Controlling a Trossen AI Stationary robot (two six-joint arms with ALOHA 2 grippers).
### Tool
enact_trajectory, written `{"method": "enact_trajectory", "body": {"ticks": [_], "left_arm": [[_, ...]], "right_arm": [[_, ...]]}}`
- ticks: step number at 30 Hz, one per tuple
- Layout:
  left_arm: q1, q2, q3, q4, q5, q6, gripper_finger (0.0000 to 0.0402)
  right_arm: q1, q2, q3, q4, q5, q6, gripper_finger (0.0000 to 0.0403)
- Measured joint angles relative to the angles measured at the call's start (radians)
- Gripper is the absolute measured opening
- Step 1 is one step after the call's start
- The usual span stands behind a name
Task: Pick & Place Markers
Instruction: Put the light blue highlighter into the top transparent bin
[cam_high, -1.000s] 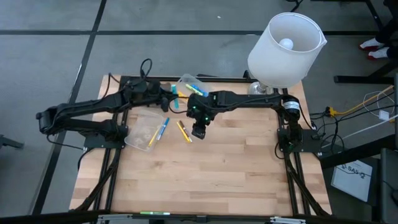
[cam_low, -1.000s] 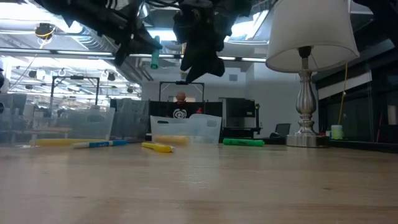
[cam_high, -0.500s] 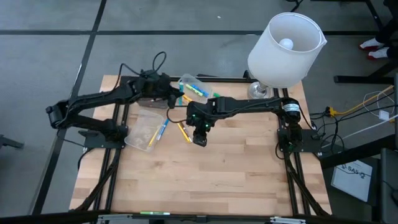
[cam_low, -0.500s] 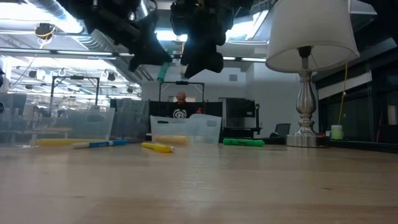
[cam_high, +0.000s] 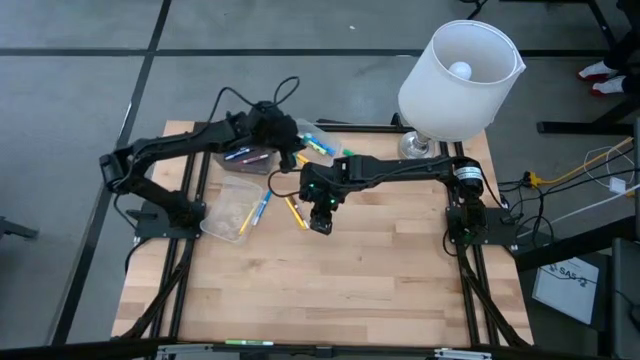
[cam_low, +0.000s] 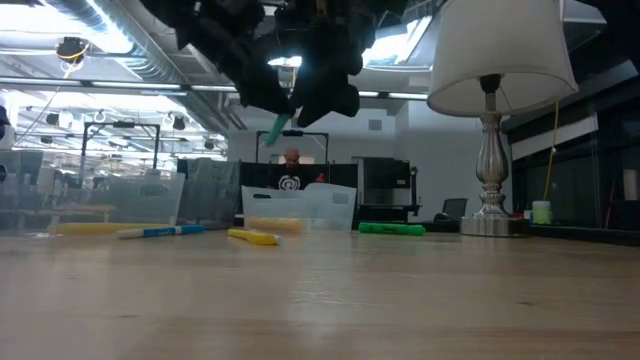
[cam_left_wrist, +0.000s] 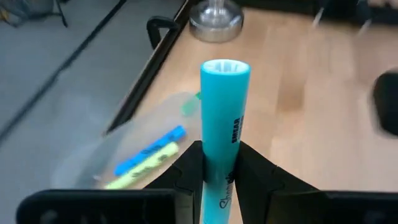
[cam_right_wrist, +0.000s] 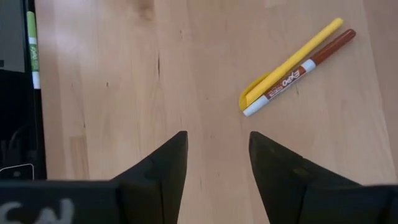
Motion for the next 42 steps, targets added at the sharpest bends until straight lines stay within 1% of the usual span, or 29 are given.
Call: {"method": "enact_trajectory", "body": {"ticks": [3, 8, 11, 13, 19, 22, 29, 34, 42], "left_arm": [[0.004, 0.036, 0.035, -0.019, -0.022, 0.132, 0.0059], [0.004, 0.080, 0.056, -0.025, -0.059, 0.322, 0.0059], [0.004, 0.096, 0.057, -0.037, -0.060, 0.426, 0.0059], [0.004, 0.107, 0.057, -0.058, -0.064, 0.487, 0.0059], [0.004, 0.141, 0.057, -0.080, -0.138, 0.637, 0.0059], [0.004, 0.158, 0.057, -0.081, -0.157, 0.696, 0.0059], [0.004, 0.228, 0.057, -0.083, -0.198, 0.802, 0.0059], [0.004, 0.278, 0.057, -0.060, -0.225, 0.824, 0.0059], [0.004, 0.327, 0.056, -0.034, -0.224, 0.891, 0.0059]], "right_arm": [[0.000, 0.000, 0.000, 0.000, 0.005, 0.000, 0.0171], [0.000, 0.000, 0.000, 0.000, 0.005, -0.005, 0.0171], [0.000, 0.000, 0.000, 0.001, 0.006, -0.018, 0.0171], [0.000, 0.000, 0.000, 0.001, 0.006, -0.019, 0.0171], [0.000, 0.000, 0.000, 0.003, 0.008, -0.020, 0.0171], [0.000, 0.000, 0.000, 0.004, 0.025, -0.021, 0.0171], [0.000, 0.000, 0.000, 0.008, 0.028, -0.024, 0.0171], [0.000, 0.000, 0.000, 0.009, 0.042, -0.028, 0.0171], [0.000, 0.000, 0.000, 0.015, 0.046, -0.047, 0.0171]]}}
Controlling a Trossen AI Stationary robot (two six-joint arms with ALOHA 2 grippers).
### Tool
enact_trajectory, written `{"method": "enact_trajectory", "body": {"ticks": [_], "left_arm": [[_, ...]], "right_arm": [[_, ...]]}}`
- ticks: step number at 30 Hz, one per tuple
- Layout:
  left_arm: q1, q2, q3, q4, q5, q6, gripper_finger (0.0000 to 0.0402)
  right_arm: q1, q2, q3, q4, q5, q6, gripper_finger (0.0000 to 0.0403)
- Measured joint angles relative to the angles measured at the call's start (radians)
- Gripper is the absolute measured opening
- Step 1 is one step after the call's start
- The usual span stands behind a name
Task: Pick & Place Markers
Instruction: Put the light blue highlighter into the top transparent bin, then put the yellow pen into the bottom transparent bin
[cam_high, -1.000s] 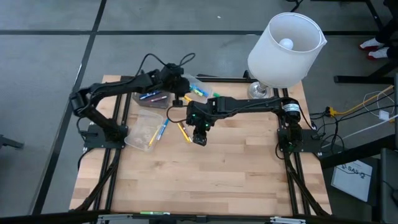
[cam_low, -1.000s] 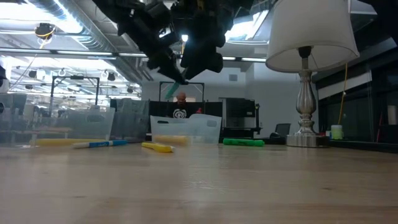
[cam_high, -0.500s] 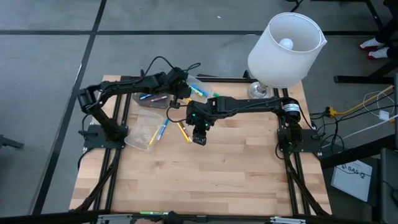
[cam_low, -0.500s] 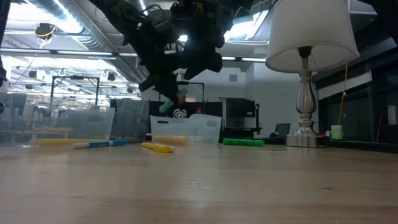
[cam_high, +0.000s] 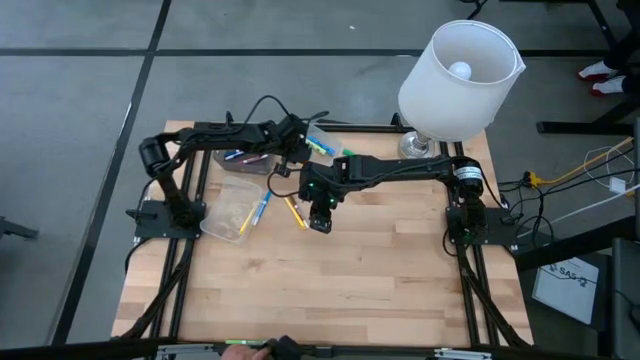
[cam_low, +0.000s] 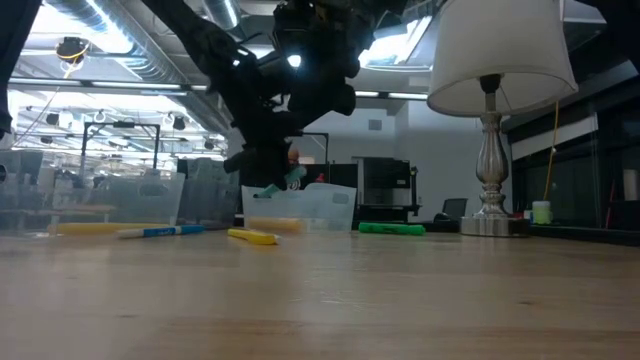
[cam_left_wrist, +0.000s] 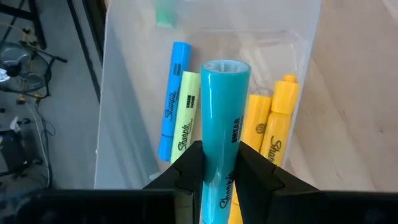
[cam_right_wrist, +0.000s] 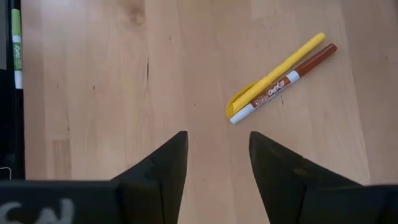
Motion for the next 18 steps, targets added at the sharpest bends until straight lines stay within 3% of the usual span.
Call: {"method": "enact_trajectory", "body": {"ticks": [8, 18], "left_arm": [[0.000, 0.005, 0.000, 0.022, -0.006, 0.002, 0.0084], [-0.008, 0.004, 0.000, 0.060, -0.108, 0.001, 0.0133]], "right_arm": [[-0.001, 0.000, 0.000, 0.003, 0.003, -0.001, 0.0171], [-0.007, 0.000, 0.000, 0.006, 0.003, -0.001, 0.0171]]}}
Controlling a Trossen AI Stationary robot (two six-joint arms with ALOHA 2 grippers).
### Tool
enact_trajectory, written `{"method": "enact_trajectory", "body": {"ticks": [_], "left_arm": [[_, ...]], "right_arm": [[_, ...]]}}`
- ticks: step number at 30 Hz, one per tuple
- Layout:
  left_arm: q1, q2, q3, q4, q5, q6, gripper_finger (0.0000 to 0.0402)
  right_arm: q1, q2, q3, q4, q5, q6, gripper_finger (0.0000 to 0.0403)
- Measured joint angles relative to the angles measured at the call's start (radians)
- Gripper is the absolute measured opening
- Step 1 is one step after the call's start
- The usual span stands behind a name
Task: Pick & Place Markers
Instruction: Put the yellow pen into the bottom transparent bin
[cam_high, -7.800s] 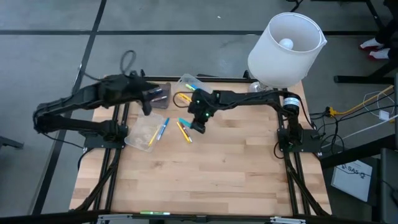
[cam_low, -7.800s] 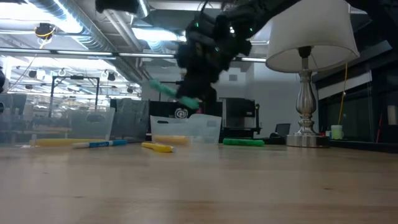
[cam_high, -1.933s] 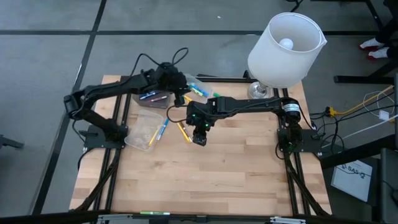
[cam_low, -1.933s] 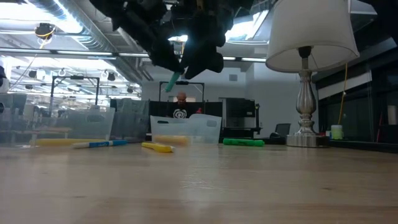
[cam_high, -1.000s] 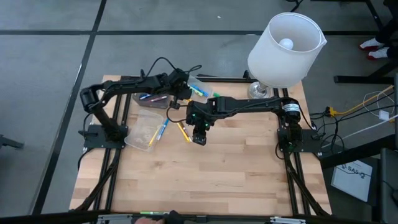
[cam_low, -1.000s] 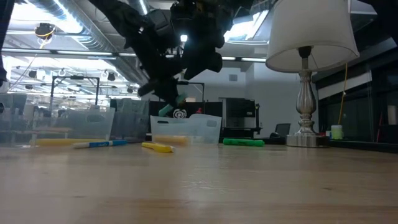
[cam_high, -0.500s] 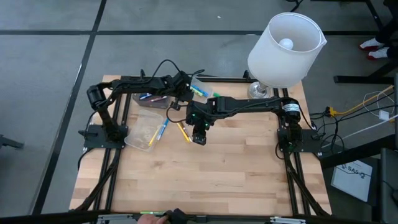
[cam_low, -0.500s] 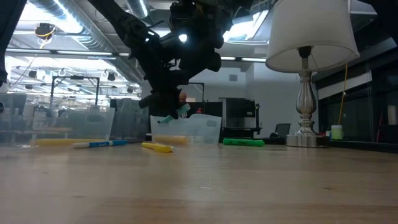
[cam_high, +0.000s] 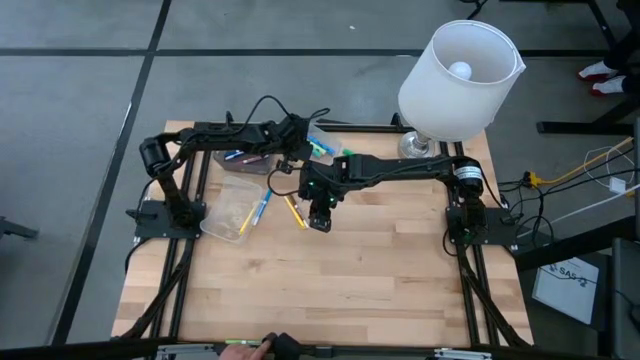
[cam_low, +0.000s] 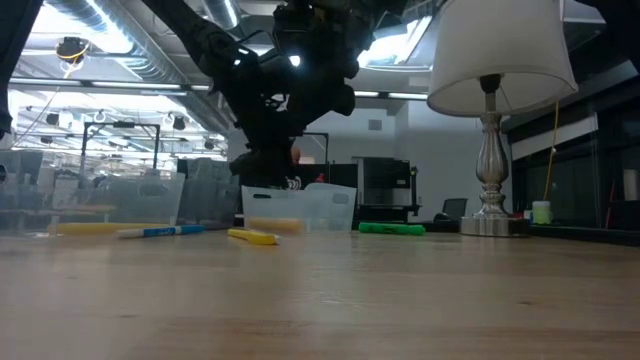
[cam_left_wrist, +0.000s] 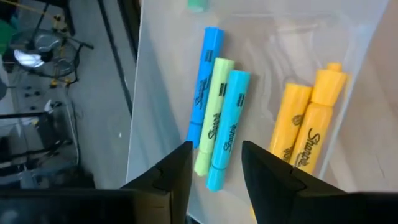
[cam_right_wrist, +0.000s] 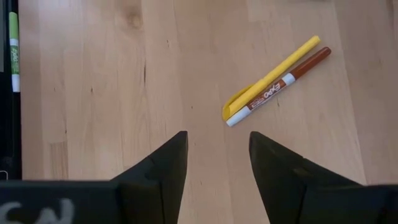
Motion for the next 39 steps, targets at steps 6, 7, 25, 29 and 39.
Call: {"method": "enact_trajectory", "body": {"ticks": [6, 7, 25, 29, 39], "left_arm": [[-0.015, 0.000, 0.000, -0.001, -0.049, -0.076, 0.0137], [-0.018, 0.000, 0.000, -0.002, -0.052, -0.091, 0.0136], [-0.033, -0.128, 0.000, -0.108, -0.045, -0.252, 0.0120], [-0.033, -0.173, 0.000, -0.128, -0.041, -0.317, 0.0112], [-0.030, -0.274, -0.004, -0.252, 0.037, -0.516, 0.0094]], "right_arm": [[0.000, 0.000, 0.000, 0.000, 0.000, -0.002, 0.0171], [0.000, 0.000, 0.000, 0.000, 0.000, -0.002, 0.0171], [0.000, 0.000, 0.000, 0.013, 0.000, -0.003, 0.0171], [0.000, 0.000, 0.000, 0.019, 0.000, -0.003, 0.0171], [0.000, 0.000, 0.000, 0.035, 0.000, -0.002, 0.0171]]}}
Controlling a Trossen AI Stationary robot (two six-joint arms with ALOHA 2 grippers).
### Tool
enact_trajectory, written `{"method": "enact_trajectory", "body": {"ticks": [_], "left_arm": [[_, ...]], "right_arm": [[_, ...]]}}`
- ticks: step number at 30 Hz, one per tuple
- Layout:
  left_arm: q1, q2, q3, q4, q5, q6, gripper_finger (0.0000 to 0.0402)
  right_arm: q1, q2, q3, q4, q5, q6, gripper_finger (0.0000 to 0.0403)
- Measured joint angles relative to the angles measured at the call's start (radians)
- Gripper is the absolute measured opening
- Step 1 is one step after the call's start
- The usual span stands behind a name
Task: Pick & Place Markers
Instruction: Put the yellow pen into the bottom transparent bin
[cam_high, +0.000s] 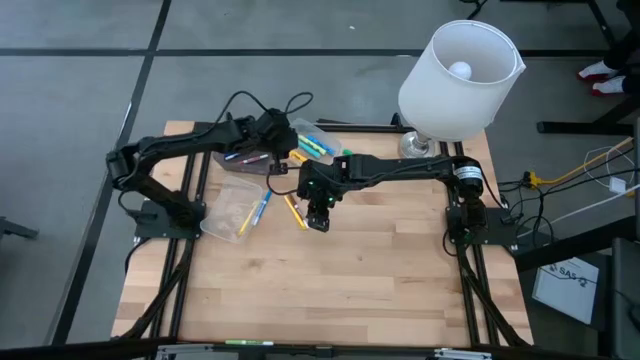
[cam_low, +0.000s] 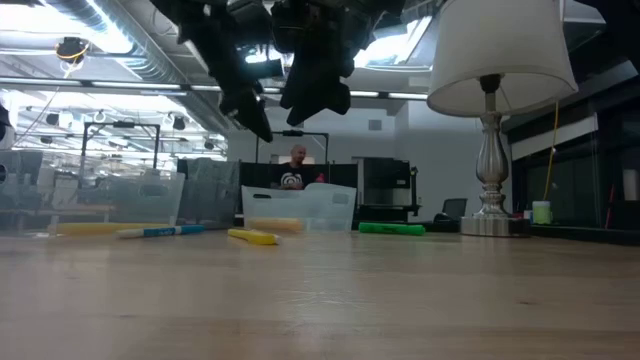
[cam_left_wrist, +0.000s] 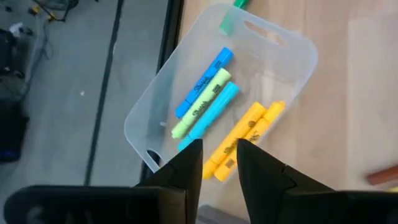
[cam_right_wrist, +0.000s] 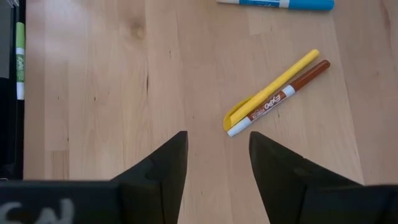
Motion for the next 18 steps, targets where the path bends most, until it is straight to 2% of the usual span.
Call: {"method": "enact_trajectory", "body": {"ticks": [10, 18], "left_arm": [[-0.008, -0.146, -0.001, -0.065, 0.110, -0.238, 0.0076], [-0.066, -0.261, -0.001, -0.087, 0.114, -0.355, 0.0066]], "right_arm": [[0.000, 0.000, 0.000, 0.000, 0.000, 0.009, 0.0171], [0.000, 0.000, 0.000, 0.000, 0.000, 0.004, 0.0171]]}}
